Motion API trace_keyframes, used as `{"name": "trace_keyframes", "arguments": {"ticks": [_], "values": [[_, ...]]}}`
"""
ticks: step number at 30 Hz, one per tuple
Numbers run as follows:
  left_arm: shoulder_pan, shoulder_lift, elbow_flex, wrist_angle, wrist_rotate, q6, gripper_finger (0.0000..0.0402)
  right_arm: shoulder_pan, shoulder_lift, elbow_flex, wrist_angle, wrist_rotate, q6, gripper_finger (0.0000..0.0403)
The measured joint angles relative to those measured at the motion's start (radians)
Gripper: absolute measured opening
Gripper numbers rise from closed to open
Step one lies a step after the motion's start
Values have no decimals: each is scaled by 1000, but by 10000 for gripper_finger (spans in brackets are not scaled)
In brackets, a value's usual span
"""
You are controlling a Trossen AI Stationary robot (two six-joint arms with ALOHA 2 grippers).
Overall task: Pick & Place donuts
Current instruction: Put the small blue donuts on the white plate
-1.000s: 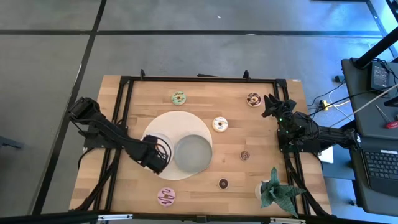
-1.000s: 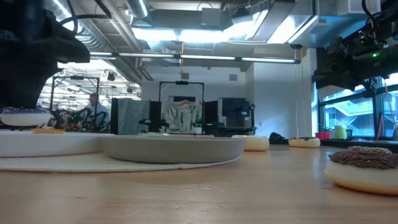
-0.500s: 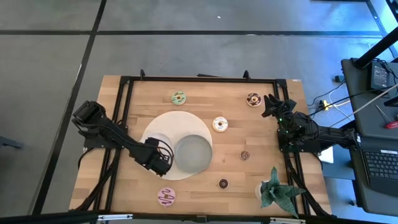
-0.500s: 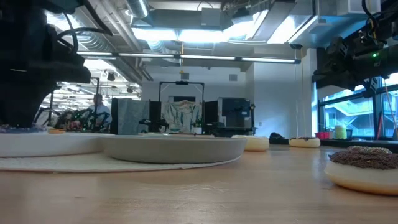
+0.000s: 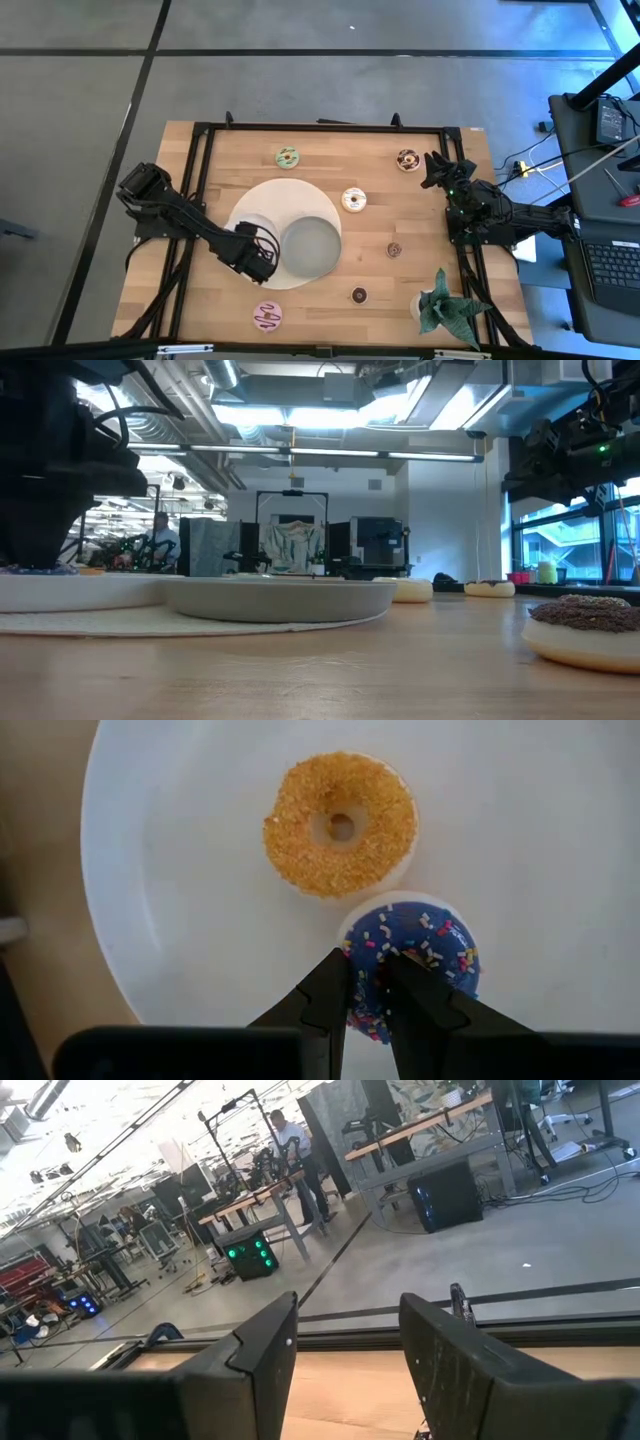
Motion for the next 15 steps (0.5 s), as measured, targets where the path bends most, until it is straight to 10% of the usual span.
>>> {"name": "trace_keyframes", "arguments": {"ticks": [15], "values": [[0, 0, 0, -32, 42, -6, 135, 0, 0, 0, 0, 0, -5, 178]]}}
